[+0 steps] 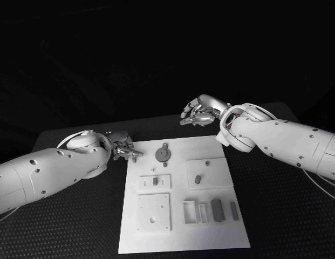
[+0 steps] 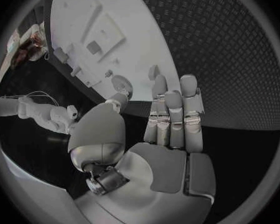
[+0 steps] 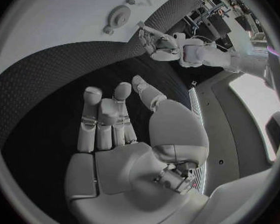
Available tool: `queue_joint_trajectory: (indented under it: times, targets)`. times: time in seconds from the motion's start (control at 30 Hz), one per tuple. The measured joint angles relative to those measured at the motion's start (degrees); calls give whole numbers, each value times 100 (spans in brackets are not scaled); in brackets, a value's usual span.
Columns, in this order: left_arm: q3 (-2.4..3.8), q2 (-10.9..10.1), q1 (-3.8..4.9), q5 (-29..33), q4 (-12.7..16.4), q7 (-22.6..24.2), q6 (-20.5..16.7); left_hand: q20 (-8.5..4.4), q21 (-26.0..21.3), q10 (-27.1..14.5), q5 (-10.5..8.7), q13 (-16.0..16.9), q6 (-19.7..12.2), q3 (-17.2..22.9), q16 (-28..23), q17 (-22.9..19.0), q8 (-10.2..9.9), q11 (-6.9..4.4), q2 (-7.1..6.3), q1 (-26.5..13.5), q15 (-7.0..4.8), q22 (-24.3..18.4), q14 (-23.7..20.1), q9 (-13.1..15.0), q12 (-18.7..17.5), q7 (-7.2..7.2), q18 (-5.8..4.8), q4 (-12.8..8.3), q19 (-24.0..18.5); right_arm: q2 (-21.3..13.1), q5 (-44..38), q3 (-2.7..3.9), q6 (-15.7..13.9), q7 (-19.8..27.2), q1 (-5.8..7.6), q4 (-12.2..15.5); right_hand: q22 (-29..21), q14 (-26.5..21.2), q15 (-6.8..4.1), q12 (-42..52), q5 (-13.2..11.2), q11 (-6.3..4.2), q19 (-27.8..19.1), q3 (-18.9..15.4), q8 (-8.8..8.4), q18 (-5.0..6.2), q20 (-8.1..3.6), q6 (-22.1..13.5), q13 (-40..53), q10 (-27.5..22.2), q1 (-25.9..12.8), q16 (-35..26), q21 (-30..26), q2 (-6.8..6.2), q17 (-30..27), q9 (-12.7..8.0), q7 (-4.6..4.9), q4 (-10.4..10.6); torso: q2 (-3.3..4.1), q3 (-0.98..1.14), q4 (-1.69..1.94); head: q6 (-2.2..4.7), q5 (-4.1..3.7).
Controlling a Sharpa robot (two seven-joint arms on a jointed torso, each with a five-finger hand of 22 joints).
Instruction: Assemble the parts on the task board
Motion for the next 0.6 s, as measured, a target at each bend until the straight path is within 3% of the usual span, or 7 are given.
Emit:
queue_joint_trajectory:
  times: [0.17, 0.4, 0.47, 0.53, 0.6]
  targets:
    - [19, 30, 18, 147, -207, -258, 313, -30, 225, -29, 0, 385, 7, -205, 219, 75, 0, -60, 64, 34, -31, 0, 90, 7, 283, -14, 0, 284, 93, 3, 0, 0, 0, 0, 0, -4, 0, 0, 0, 0, 0, 0, 0, 0, 0, 0, 0, 0, 0, 0, 0, 0, 0, 0, 0, 0, 0, 0, 1, 0, 0, -1, 1]
    - [38, 66, 33, 302, -367, -479, 544, -64, 396, -102, -25, 663, -1, -429, 326, 81, 0, -80, -42, 268, -33, -1, 88, 13, 387, -24, -1, 688, 59, 8, 1, 0, 1, 1, 0, -6, 0, 0, 0, 0, 0, 0, -1, 0, 0, 0, 1, 0, 5, 0, 0, 0, 0, 0, 0, -1, 0, 0, 1, -2, 1, 2, 6]
    - [40, 79, 34, 331, -386, -519, 604, -75, 460, -146, -33, 745, -8, -555, 354, 77, 0, -81, -40, 462, -53, -1, 68, 16, 418, -31, -1, 930, 48, 8, 1, 0, 1, 1, 0, -8, 0, 0, 0, 0, 0, 0, -1, 0, 0, 0, 1, 0, 5, 0, 0, 0, 0, 0, 0, -1, 0, 0, 1, -2, 2, 3, 6]
    - [40, 91, 36, 362, -394, -546, 654, -83, 559, -159, -33, 850, 0, -800, 408, 58, 8, -94, -28, 788, -54, -1, 67, 23, 439, -40, -1, 1309, 17, 8, 1, 0, 1, 1, 0, -8, 0, 0, 0, 0, 0, 0, -1, 0, 0, 0, 1, 0, 5, 0, 0, 0, 0, 0, 0, -1, 0, 0, 1, -2, 4, 3, 5]
    - [41, 102, 38, 405, -396, -569, 708, -73, 581, -159, -56, 891, 10, -925, 433, 43, 33, -94, 2, 877, -54, -1, 67, 23, 439, -54, -2, 1438, 7, 11, 1, 0, 1, 1, 0, -8, 0, 0, 0, 0, 0, 0, -1, 0, 0, 0, 1, 0, 5, 0, 0, 0, 0, 0, 0, -1, -1, 0, 1, -2, 5, 3, 2]
